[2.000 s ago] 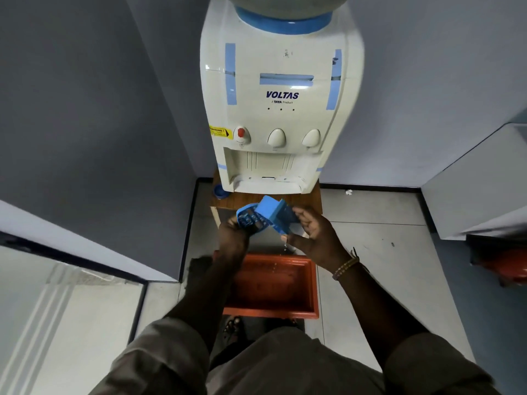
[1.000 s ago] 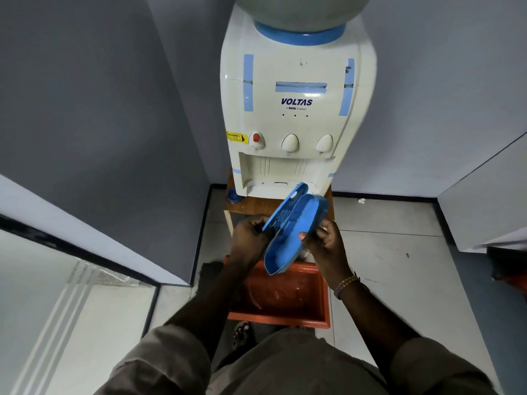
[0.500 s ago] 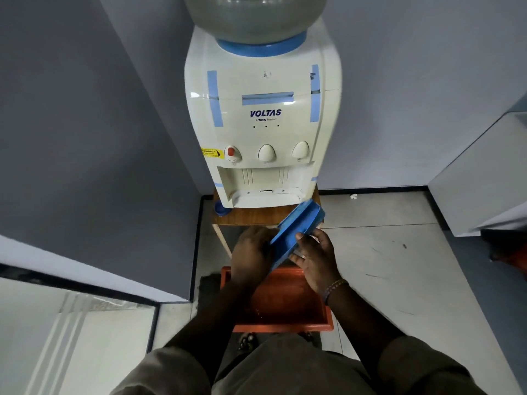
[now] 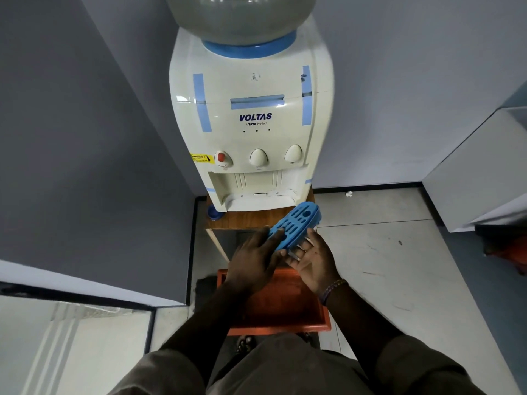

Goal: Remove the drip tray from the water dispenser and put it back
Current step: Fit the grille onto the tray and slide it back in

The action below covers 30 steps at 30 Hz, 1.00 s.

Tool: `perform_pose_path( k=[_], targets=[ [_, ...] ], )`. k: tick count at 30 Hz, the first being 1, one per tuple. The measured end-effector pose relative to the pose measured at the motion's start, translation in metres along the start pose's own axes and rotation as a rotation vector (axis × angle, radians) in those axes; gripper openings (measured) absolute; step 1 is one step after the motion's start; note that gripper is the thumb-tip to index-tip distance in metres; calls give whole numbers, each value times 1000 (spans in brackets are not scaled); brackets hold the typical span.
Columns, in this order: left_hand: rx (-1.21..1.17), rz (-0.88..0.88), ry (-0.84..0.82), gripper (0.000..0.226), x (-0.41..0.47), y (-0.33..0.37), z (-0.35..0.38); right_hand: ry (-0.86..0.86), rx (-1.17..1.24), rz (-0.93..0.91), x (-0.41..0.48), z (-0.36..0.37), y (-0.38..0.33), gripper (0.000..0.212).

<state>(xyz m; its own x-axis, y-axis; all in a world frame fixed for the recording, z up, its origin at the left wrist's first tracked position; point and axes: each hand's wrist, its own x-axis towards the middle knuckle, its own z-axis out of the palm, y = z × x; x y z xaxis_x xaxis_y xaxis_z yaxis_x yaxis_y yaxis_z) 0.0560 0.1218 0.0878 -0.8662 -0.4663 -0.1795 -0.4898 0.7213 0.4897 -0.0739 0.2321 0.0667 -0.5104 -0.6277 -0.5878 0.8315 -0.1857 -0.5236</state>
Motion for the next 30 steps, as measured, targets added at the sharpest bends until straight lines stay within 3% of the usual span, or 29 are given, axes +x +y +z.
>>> perform_pose_path(
  k=[6,9,11,13,15,18,23,27,30],
  targets=[
    [127,77,-37,58,15,-14,-2,12,-108,-10,17,9,-1,47],
    [56,-111,142,67,34,-13,-5,83,-10,3,41,23,-3,50],
    [-207,-399,320,92,42,-4,-5,115,80,-11,54,32,-5,51],
    [-650,-679,467,112,47,1,3,123,169,-13,60,39,-4,53],
    [-1185,-739,500,102,55,-5,7,119,223,-24,65,49,-4,54],
    [-1739,-795,326,73,80,-24,3,129,263,10,86,61,2,53],
    [-1986,-761,482,52,124,-56,22,135,238,82,129,58,17,50],
    [-2015,-767,562,74,145,-80,41,177,216,129,154,53,19,44],
    [-2016,-805,565,71,155,-89,45,189,200,147,166,50,20,42]
  ],
)
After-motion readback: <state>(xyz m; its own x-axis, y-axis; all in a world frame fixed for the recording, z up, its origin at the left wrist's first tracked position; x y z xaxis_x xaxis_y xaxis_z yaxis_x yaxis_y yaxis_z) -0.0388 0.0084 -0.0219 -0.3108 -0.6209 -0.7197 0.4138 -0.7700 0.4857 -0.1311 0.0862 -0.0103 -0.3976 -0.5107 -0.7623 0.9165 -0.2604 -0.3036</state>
